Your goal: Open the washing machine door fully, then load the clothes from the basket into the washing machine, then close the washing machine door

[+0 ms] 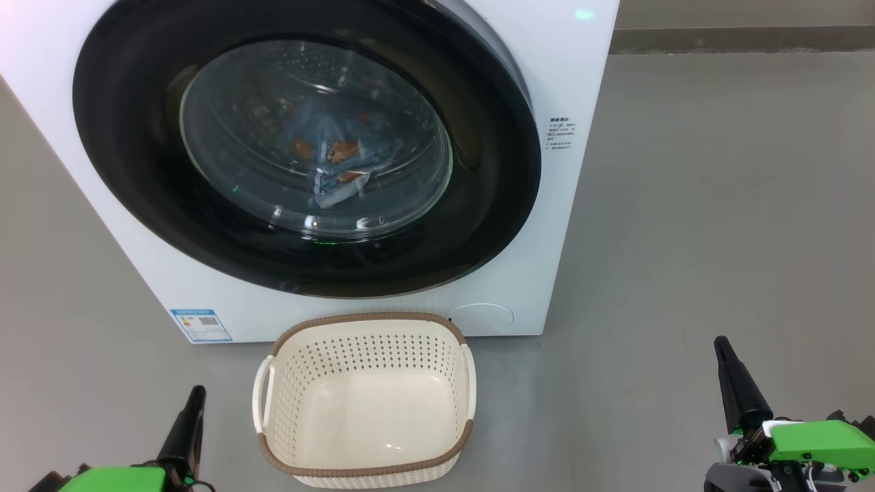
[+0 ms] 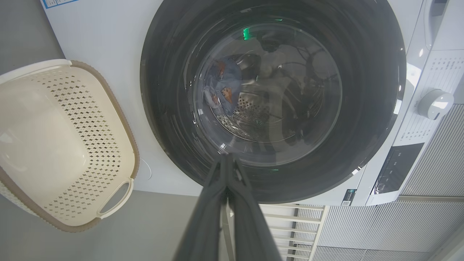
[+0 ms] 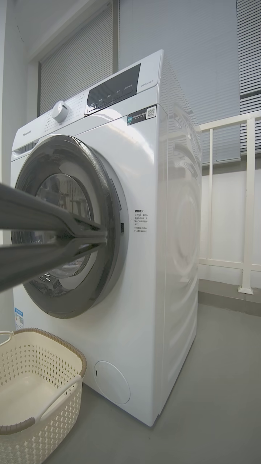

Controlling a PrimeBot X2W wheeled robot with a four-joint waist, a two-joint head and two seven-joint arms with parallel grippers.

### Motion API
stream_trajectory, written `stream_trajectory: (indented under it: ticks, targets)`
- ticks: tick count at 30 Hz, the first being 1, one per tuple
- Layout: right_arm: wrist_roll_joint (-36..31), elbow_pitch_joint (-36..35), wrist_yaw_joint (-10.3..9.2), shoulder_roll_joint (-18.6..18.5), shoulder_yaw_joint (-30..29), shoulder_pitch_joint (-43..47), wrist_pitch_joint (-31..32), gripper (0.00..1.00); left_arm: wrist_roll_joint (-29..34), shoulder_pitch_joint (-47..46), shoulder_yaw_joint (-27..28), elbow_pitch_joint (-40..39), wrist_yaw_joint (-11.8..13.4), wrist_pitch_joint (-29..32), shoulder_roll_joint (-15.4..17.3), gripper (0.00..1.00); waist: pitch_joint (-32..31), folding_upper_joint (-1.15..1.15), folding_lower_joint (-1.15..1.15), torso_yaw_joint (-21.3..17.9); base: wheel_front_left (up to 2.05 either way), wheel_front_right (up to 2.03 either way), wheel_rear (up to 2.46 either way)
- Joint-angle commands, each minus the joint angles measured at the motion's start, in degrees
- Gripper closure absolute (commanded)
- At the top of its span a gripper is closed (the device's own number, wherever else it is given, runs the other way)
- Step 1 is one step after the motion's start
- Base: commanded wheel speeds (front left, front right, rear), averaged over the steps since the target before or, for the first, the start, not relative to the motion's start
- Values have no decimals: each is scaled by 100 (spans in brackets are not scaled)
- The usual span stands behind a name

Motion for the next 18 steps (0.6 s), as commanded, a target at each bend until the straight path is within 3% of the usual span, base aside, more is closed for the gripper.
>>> stream_trajectory:
  ticks: [1,18]
  targets:
    - [-11,-175,9,-8,116,-62,38,100,-44,-238,202,-167,-18,39,74,100,0,0,0,0,0,0,0]
    - [-15,-174,9,-4,111,-62,42,100,-43,-238,203,-167,-18,39,74,100,0,0,0,0,0,0,0]
